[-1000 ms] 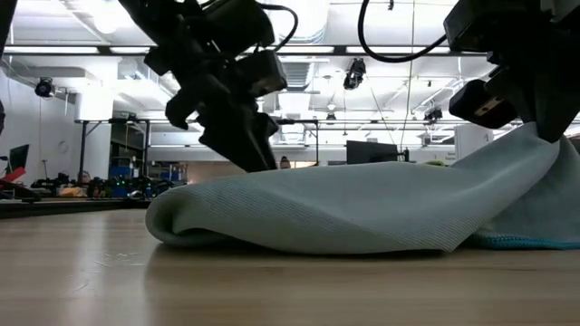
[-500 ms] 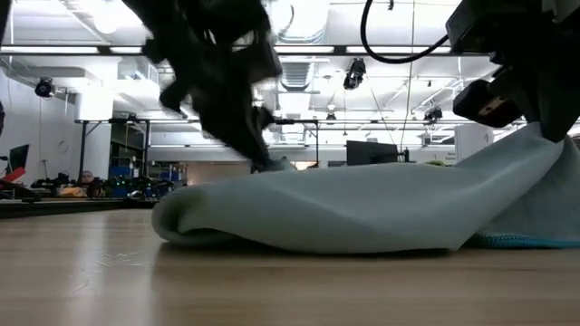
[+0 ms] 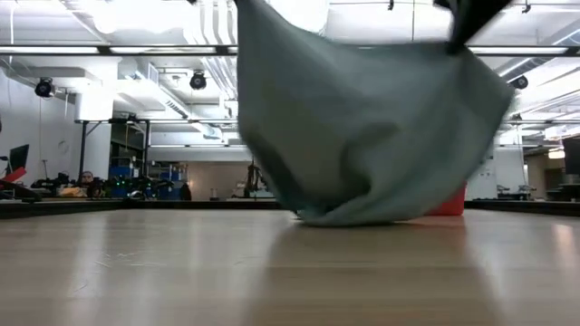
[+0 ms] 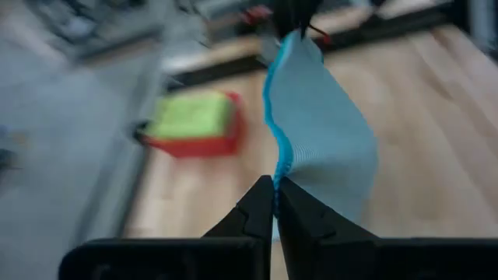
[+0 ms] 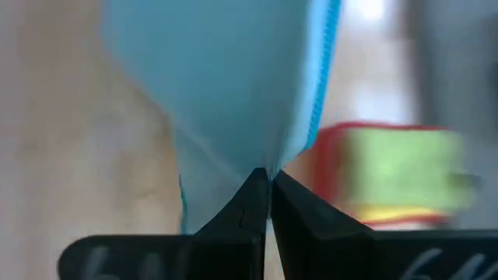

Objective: Fold microfiber towels
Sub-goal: Fold the blue microfiber towel

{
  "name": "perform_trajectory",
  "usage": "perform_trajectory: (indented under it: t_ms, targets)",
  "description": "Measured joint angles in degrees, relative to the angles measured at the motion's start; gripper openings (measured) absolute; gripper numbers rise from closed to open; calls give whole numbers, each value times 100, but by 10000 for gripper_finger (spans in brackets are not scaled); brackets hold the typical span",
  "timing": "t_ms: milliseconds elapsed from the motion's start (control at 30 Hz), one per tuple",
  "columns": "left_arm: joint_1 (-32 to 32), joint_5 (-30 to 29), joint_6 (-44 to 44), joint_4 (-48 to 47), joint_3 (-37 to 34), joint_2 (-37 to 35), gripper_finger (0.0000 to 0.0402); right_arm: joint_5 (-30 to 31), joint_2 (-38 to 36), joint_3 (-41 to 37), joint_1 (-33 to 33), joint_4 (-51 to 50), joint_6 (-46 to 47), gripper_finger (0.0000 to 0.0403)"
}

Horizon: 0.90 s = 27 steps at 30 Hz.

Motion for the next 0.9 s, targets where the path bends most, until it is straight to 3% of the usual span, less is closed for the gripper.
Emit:
perform_trajectory:
  t_ms: [233, 367, 467, 700, 900]
  targets:
    - [3, -938, 254, 24, 172, -651, 0, 1707, -9, 1398, -179, -846, -289, 9]
    - [5, -1119, 256, -21, 220, -721, 0, 1348, 12, 1934, -325, -801, -1117, 8]
    - [41, -1119, 248, -266, 262, -725, 0, 1688, 54, 2182, -457, -805, -1263, 9]
    - [472, -1482, 279, -687, 279, -727, 0, 1634, 45, 2215, -973, -798, -1897, 9]
    - [1125, -1493, 816, -679, 347, -727, 0, 1647, 167, 2173, -1503, -510, -2423, 9]
